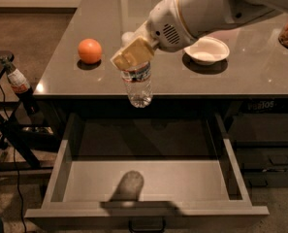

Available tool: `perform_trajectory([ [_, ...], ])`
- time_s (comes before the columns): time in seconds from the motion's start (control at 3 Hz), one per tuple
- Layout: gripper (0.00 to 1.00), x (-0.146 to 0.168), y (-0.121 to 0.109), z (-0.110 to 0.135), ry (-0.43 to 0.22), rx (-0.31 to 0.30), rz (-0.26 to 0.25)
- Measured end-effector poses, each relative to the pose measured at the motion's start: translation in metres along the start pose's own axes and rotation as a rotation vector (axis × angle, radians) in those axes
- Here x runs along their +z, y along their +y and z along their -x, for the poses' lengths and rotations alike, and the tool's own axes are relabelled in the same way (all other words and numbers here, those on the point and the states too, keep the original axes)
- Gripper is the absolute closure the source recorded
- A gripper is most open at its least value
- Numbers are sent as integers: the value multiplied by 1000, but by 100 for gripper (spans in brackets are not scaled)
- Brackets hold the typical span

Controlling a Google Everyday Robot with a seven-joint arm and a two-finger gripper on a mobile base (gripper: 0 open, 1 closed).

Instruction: Pick water bottle from top drawer and place on counter

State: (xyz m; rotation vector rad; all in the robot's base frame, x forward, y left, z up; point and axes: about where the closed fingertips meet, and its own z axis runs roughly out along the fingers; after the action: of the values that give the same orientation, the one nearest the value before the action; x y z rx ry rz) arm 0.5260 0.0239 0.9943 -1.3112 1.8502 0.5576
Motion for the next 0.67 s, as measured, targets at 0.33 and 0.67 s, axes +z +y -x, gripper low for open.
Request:
perform_trajectory([
  [0.33, 100, 0, -1, 2, -9, 6, 1],
  [0.67, 100, 4, -27, 10, -25, 33, 4],
])
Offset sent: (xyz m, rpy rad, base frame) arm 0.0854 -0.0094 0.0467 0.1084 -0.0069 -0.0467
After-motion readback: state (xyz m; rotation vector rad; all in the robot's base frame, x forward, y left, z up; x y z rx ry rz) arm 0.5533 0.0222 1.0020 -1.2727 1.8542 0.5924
